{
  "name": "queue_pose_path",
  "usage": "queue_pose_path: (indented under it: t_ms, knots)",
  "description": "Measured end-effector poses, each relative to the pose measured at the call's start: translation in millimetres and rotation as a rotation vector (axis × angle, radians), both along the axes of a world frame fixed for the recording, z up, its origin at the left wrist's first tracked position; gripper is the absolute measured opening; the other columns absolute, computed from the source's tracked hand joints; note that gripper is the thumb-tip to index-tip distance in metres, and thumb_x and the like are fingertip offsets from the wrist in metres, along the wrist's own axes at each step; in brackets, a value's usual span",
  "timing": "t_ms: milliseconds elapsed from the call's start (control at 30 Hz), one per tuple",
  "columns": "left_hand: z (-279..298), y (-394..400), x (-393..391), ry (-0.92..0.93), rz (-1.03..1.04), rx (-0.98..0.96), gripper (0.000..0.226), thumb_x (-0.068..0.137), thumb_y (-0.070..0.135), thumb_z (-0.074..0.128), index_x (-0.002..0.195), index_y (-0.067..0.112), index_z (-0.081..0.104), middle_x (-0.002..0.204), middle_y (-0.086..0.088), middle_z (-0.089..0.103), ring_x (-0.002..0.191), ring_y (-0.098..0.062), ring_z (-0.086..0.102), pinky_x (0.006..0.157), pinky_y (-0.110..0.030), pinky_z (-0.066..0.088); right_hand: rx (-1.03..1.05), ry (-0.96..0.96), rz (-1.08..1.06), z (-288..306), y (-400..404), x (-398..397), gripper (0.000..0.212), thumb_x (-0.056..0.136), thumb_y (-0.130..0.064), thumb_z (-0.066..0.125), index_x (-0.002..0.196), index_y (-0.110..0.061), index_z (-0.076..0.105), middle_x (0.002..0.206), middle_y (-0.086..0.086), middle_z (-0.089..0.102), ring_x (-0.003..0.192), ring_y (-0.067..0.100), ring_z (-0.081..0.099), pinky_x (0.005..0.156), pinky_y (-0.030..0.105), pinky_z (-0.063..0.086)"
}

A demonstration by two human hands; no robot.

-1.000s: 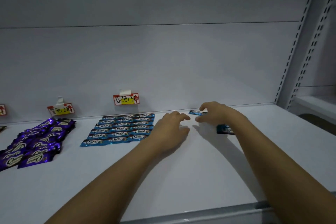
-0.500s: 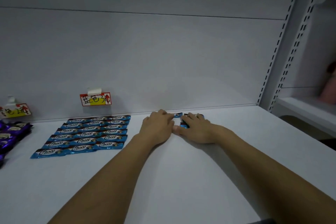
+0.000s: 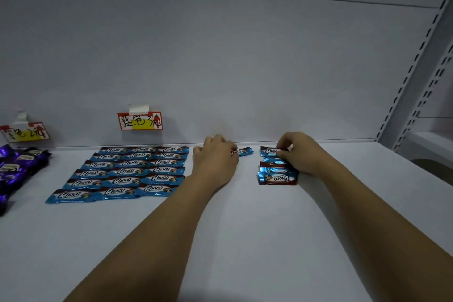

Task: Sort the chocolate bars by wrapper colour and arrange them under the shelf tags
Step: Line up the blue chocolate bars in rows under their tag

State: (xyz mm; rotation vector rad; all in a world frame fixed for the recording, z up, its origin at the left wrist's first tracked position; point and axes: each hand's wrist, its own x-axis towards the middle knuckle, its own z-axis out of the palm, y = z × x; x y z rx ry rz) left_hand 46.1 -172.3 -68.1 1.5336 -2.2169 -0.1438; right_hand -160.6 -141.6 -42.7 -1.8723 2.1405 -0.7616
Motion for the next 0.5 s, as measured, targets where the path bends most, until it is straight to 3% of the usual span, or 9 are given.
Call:
queue_pose_path:
  t_ms: [133,200,333,500]
  knots:
    - [3.1,3.0,2.2,0.237,-0.027,0.040,0.020,0.093,0.021,0.057,0.112,0.028,0.062,0.113,0.004,0.061,0.113,-0.018,0.049,0.097,-0.038,0.039,-0.075,-0.129,-0.009,-0.8,1.1,-1.1,0.013,0.088,-0.014,0.069,0.084,-0.021,0.058,0.091,-0.004,0.062,0.078,0.009,0.058,0.056,0.021,0.041]
    - [4.8,5.6,3.5,0.413,-0.068,0.069,0.017,0.090,0.010,0.062,0.101,0.023,0.064,0.105,0.002,0.066,0.102,-0.016,0.057,0.090,-0.029,0.047,-0.118,-0.188,-0.007,1.0,3.2,-1.8,0.014,0.088,-0.013,0.070,0.083,-0.021,0.058,0.088,-0.004,0.064,0.079,0.011,0.060,0.059,0.021,0.044]
    - [8.9,9.5,5.3,0.620,-0.047,0.043,0.015,0.089,0.006,0.065,0.098,0.018,0.069,0.097,0.004,0.067,0.085,-0.006,0.059,0.070,-0.006,0.044,-0.136,-0.239,0.039,5.7,9.8,-0.5,0.011,0.090,-0.015,0.068,0.096,-0.022,0.062,0.096,-0.005,0.066,0.088,0.012,0.061,0.065,0.023,0.047]
    - [20.6,19.8,-1.0,0.973,0.001,0.011,0.017,0.088,0.005,0.067,0.097,0.019,0.072,0.089,0.010,0.068,0.081,0.001,0.062,0.065,0.000,0.045,-0.246,-0.296,0.077,19.1,15.8,11.3,0.016,0.090,-0.013,0.066,0.090,-0.029,0.068,0.093,-0.009,0.069,0.090,0.009,0.063,0.077,0.024,0.050]
